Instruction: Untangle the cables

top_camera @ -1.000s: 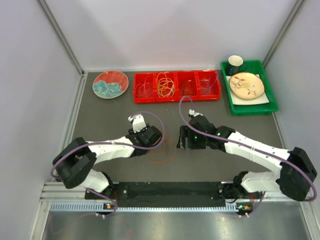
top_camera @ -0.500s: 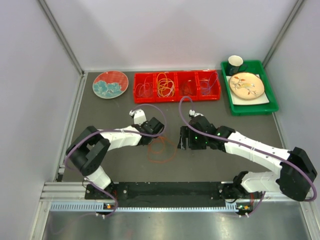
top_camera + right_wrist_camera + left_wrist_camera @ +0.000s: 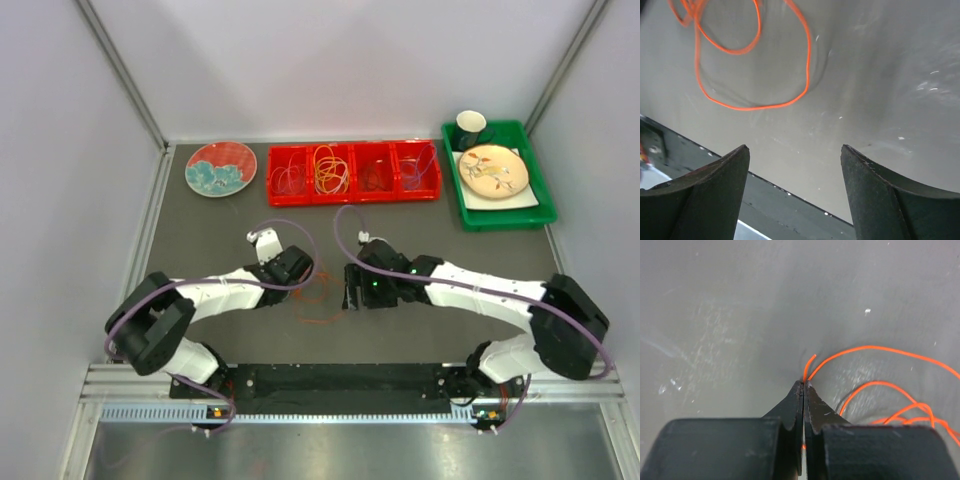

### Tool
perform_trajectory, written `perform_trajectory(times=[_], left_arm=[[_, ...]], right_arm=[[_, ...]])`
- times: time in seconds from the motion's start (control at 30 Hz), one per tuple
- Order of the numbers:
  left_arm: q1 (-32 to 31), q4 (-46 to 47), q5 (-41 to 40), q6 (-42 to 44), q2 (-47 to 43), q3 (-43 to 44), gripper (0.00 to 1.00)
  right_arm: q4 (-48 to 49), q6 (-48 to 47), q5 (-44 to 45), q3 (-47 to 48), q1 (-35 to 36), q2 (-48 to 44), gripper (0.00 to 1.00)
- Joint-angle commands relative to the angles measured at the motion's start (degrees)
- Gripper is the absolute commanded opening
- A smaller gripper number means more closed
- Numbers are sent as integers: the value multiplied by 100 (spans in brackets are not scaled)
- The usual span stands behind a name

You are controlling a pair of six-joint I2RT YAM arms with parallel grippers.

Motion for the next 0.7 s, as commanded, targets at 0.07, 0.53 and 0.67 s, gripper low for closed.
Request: perform_trajectory(times=[0.07,0.53,0.67], left_arm=[[13,712,156,147,-725,-471,0],[13,791,164,164,-875,-594,0],[13,809,147,147,-954,-647,0]], right_arm=[[93,62,389,581,376,718,73],[-214,-290,1197,1460,376,1983,58],[-161,-351,1382,1566,376,2169,34]])
